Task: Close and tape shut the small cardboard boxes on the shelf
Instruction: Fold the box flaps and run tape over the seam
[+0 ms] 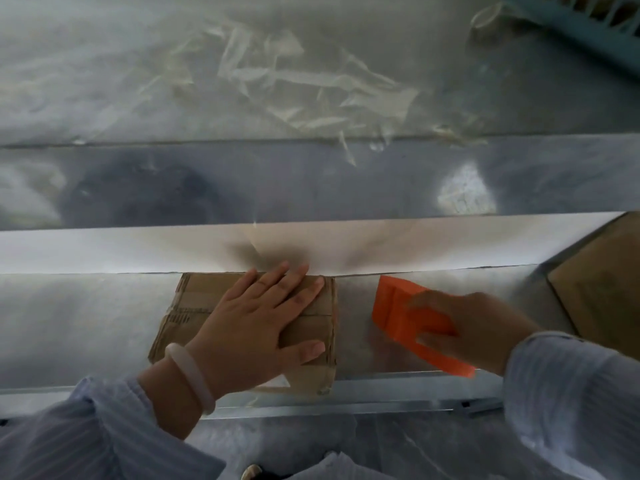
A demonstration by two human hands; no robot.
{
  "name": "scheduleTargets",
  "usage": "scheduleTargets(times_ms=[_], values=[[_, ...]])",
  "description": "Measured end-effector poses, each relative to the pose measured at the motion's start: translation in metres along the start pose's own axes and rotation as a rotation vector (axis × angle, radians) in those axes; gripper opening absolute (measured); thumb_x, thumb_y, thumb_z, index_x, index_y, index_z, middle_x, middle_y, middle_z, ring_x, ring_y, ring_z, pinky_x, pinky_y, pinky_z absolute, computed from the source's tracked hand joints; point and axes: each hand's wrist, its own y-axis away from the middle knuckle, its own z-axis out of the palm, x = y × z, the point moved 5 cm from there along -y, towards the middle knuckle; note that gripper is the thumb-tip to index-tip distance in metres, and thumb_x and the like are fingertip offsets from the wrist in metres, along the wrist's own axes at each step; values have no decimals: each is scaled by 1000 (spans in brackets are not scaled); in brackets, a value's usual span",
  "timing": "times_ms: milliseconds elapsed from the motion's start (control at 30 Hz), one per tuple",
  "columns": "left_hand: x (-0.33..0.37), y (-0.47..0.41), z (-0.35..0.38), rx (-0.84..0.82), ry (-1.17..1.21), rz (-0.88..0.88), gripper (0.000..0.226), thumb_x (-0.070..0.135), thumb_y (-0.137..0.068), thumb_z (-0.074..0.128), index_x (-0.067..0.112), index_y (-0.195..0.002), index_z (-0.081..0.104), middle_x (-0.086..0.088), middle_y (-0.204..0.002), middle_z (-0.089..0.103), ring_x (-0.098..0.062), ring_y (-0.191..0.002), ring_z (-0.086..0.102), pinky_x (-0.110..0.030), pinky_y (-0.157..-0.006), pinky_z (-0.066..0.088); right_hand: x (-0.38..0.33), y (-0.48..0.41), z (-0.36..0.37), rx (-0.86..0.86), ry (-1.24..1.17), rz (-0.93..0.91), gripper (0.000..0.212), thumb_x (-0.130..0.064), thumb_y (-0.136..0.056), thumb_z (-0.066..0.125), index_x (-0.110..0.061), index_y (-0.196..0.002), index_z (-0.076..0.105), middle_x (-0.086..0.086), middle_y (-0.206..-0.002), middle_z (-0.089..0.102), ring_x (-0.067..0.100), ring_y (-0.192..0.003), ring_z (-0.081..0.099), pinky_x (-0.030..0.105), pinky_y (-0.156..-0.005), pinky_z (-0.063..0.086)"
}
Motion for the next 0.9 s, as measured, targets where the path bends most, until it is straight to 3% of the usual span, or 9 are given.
scheduleTargets(times_ms=[100, 167, 267, 467, 533, 600, 700, 833, 900], values=[[0, 1, 0, 2, -13, -3, 80, 83, -86, 3, 42, -154, 2, 12, -162, 1, -11, -150, 0, -36, -119, -6, 7, -4, 30, 5, 332, -83, 68, -61, -96, 36, -47, -152, -1, -8, -133, 57, 16, -111, 61, 28, -92, 47], [0, 2, 2, -4, -13, -7, 80, 84, -85, 3, 43, -154, 0, 12, -163, -1, -11, -150, -1, -35, -119, -7, 12, -7, 45, 96, 402, -156, 71, -60, -97, 27, -38, -153, -9, -7, -118, 63, 17, -94, 67, 29, -74, 47], [-1, 1, 1, -10, -25, -15, 82, 85, -82, -1, 43, -153, -2, 14, -162, -5, -10, -150, -4, -35, -119, -7, 23, -10, 52, 311, 368, -250, 70, -55, -85, 36, -23, -147, 32, -5, -70, 65, 14, -44, 58, 24, -41, 41], [1, 1, -1, -24, -20, -13, 85, 86, -78, -8, 43, -152, -7, 14, -162, -9, -8, -150, -10, -34, -118, -11, 36, -10, 67, 416, 317, -252, 66, -54, -84, 39, -22, -141, 39, -4, -77, 66, 12, -46, 57, 26, -46, 47], [1, 1, -2, -30, -26, -15, 86, 87, -78, -9, 44, -152, -8, 14, -162, -10, -8, -149, -11, -33, -118, -12, 35, -11, 67, 383, 317, -220, 71, -55, -84, 42, -25, -147, 31, -4, -81, 69, 14, -48, 60, 27, -44, 49], [1, 1, -2, -34, -32, -18, 86, 87, -77, -10, 44, -152, -9, 15, -162, -11, -8, -149, -12, -32, -118, -14, 32, -12, 62, 352, 268, -165, 79, -51, -91, 49, -27, -155, 11, -1, -99, 72, 18, -73, 70, 33, -63, 57], [1, 2, -1, -38, -37, -16, 85, 87, -78, -7, 44, -152, -8, 15, -161, -13, -8, -149, -12, -32, -118, -14, 30, -7, 52, 128, -199, 191, 77, -47, -92, 60, -43, -153, 13, 0, -131, 60, 23, -112, 61, 31, -93, 46], [1, 1, -2, -40, -35, -24, 87, 87, -74, -14, 45, -150, -13, 17, -159, -20, -6, -148, -17, -33, -118, -15, 48, -2, 55, 467, -970, 332, 51, -23, -88, 71, -30, -135, 54, -4, -104, 65, 11, -86, 63, 34, -83, 49], [2, 1, -2, -49, -51, -26, 87, 88, -69, -21, 48, -147, -19, 18, -157, -25, -5, -147, -21, -32, -118, -17, 59, -2, 73, 506, -1324, 454, 24, -29, -91, 66, -30, -115, 67, 6, -105, 72, 23, -89, 68, 47, -89, 54]])
